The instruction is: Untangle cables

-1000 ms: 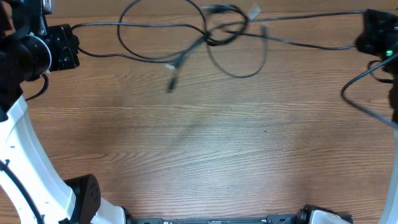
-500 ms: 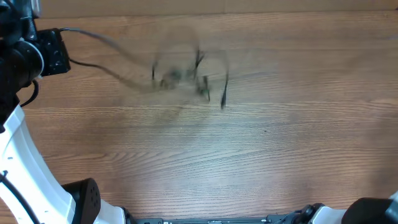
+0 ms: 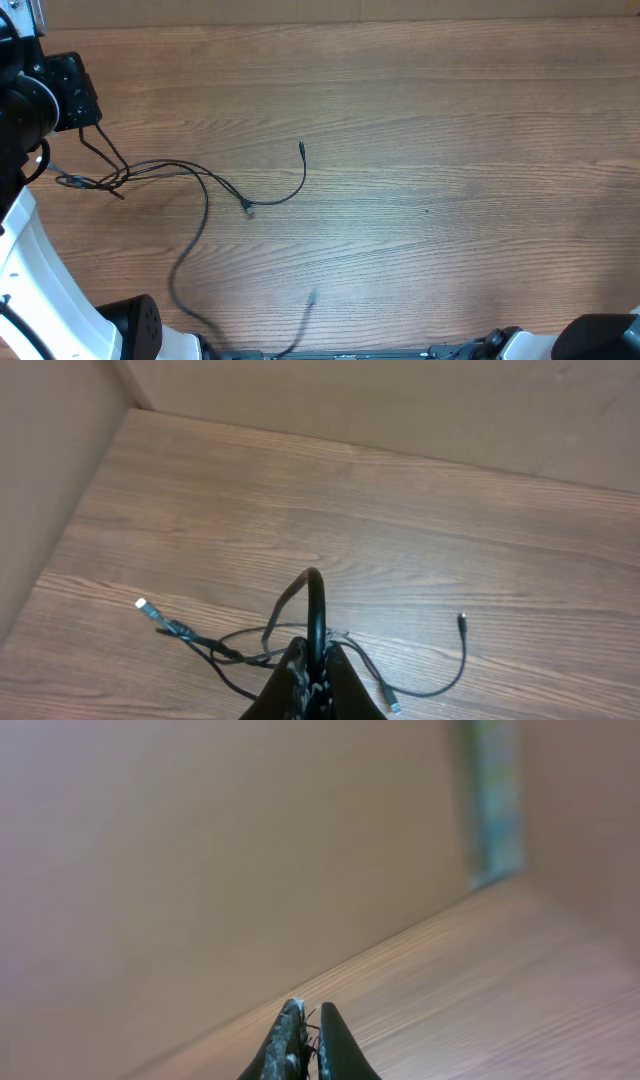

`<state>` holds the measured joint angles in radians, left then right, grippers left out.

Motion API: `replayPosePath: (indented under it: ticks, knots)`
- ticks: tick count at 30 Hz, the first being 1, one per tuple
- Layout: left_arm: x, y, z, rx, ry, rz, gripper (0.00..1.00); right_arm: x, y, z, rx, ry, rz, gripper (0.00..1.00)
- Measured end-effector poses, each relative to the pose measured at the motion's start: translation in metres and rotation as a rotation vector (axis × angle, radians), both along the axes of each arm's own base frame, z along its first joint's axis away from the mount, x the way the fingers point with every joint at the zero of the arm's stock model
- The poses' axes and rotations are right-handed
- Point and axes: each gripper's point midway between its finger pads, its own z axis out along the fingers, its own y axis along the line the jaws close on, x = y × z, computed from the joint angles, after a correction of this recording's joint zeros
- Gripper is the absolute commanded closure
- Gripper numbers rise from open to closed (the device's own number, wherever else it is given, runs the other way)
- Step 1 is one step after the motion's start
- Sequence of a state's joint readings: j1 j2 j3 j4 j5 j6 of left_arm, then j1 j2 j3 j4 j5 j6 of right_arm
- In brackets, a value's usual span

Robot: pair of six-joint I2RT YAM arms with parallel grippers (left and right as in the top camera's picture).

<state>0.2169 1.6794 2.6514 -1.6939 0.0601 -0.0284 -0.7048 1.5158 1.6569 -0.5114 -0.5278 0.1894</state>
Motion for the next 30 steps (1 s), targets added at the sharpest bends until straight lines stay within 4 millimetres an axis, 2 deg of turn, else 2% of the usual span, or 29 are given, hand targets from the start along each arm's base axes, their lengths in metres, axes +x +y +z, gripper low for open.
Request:
replayPosePath:
  ticks: [3, 4, 5, 6, 7, 10, 11, 14, 17, 23, 27, 30]
  knots:
    - [0.000, -0.003, 0.000, -0.011, -0.003, -0.012, 0.96, 0.023, 0.068, -0.010, 0.059, 0.036, 0.189, 0.73]
    - [0.000, -0.004, 0.000, -0.015, -0.004, -0.015, 0.96, 0.029, 0.093, -0.013, 0.075, 0.047, 0.252, 0.56]
    - [0.001, -0.005, 0.000, -0.021, -0.005, -0.020, 0.96, 0.034, 0.119, -0.015, 0.089, 0.059, 0.317, 0.29]
    - [0.001, -0.007, 0.001, -0.029, -0.007, -0.029, 0.96, 0.038, 0.148, -0.018, 0.097, 0.073, 0.389, 0.08]
    - [0.002, -0.010, 0.001, -0.040, -0.010, -0.042, 0.96, 0.041, 0.178, -0.021, 0.103, 0.088, 0.458, 0.03]
    - [0.006, -0.018, 0.003, -0.070, -0.027, -0.081, 0.96, 0.038, 0.252, -0.028, 0.092, 0.126, 0.638, 0.03]
    - [0.008, -0.020, 0.004, -0.078, -0.032, -0.092, 0.96, 0.036, 0.267, -0.030, 0.087, 0.136, 0.675, 0.03]
    - [0.022, -0.033, 0.007, -0.114, -0.064, -0.155, 0.96, 0.019, 0.329, -0.045, 0.021, 0.194, 0.824, 0.03]
    - [0.042, -0.053, 0.009, -0.160, -0.093, -0.236, 0.96, 0.001, 0.374, -0.057, -0.064, 0.233, 0.942, 0.03]
    - [0.074, -0.105, 0.002, -0.261, -0.095, -0.407, 0.96, -0.033, 0.440, -0.079, -0.269, 0.227, 1.165, 0.03]
    - [0.078, -0.143, 0.004, -0.310, -0.102, -0.522, 0.96, -0.047, 0.474, -0.111, -0.363, 0.244, 1.297, 0.03]
    - [0.072, -0.172, 0.010, -0.334, -0.112, -0.603, 0.96, -0.045, 0.492, -0.139, -0.393, 0.271, 1.356, 0.04]
